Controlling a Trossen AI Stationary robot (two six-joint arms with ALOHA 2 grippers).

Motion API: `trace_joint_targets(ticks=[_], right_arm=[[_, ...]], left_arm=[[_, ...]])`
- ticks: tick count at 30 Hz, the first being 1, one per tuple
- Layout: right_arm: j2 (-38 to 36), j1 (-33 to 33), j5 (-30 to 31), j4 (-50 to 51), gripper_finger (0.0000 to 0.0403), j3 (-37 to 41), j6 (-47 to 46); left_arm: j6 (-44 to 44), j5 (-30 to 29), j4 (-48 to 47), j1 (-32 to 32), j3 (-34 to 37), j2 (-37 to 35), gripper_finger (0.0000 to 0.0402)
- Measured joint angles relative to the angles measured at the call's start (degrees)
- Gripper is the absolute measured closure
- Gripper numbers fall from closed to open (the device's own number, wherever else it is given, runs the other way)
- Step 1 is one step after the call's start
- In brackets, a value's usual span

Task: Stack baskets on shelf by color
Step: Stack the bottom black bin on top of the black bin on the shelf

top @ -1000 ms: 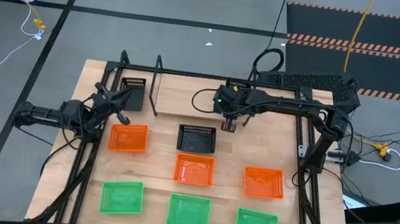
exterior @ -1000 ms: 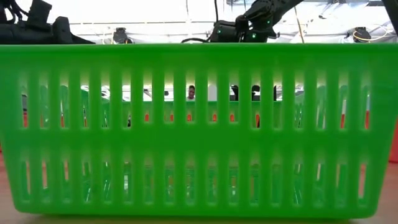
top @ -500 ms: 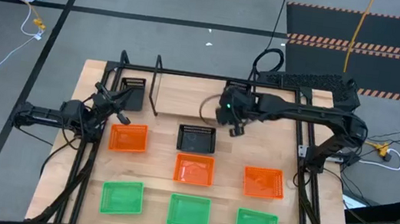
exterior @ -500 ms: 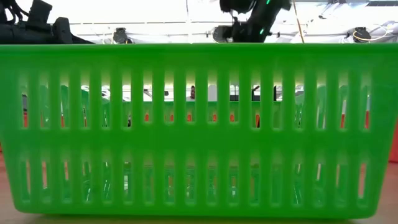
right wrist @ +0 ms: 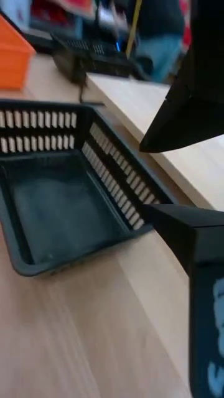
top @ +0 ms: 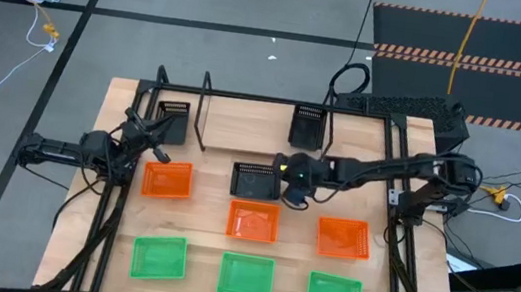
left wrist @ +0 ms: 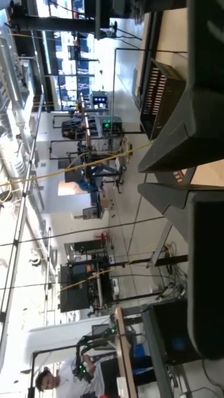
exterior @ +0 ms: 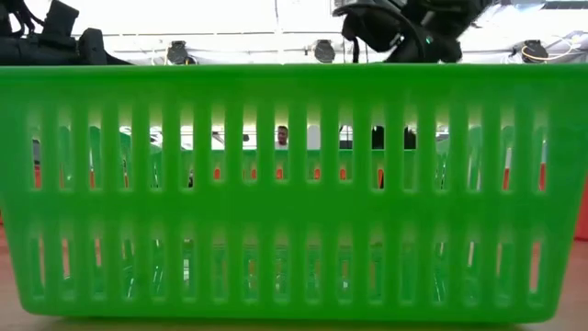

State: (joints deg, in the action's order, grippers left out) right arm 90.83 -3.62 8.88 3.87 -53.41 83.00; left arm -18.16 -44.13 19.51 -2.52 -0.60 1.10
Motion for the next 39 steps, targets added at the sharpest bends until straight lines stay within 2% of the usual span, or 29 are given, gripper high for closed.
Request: trace_joint_targets(ticks=[8,13,21,24,27,29,33,35,36,37,39], right_arm=[[0.0,0.0,2.4,-0.3,0.0263,3.2,1.1],[0.9,-0.5,-3.0,-0.7,0.0264,3.6,-0.8],[5.7,-0.5,-3.0,-5.7,0.0267,3.7,-1.5],[5.7,-0.5,-3.0,-5.8,0.0295,3.6,-2.9],[4.3,-0.3,-3.2,-5.1,0.0355,3.5,-5.9],[2.1,-0.1,-5.6,-4.3,0.0388,3.5,-8.5],[-3.5,-0.1,-14.0,-4.8,0.0394,3.5,-17.5],[-6.9,0.0,-15.2,-6.3,0.0397,3.5,-21.1],[-8.5,0.0,-13.6,-8.6,0.0397,3.5,-23.7],[-10.2,0.0,-9.0,-11.4,0.0397,3.4,-28.3],[-12.6,0.0,6.5,-12.0,0.0398,1.0,-41.2]], left_arm=[[-1.0,0.0,0.5,0.0,0.0,0.0,0.036],[-1.0,0.0,0.6,0.0,0.0,0.0,0.036],[-1.0,0.0,0.4,0.0,0.0,0.0,0.036],[-1.1,0.0,0.4,0.0,0.0,0.0,0.036],[-1.2,0.0,0.3,0.0,0.0,0.0,0.036],[-1.1,0.0,0.3,0.0,0.0,0.0,0.036],[-1.1,0.0,0.3,0.0,0.0,0.0,0.036],[-1.0,0.0,0.7,0.0,0.0,0.0,0.036],[-0.9,0.0,0.8,0.0,0.0,0.0,0.036],[-0.9,0.0,0.8,0.0,0.0,0.0,0.036],[-0.8,0.0,1.4,0.0,0.0,0.0,0.036]])
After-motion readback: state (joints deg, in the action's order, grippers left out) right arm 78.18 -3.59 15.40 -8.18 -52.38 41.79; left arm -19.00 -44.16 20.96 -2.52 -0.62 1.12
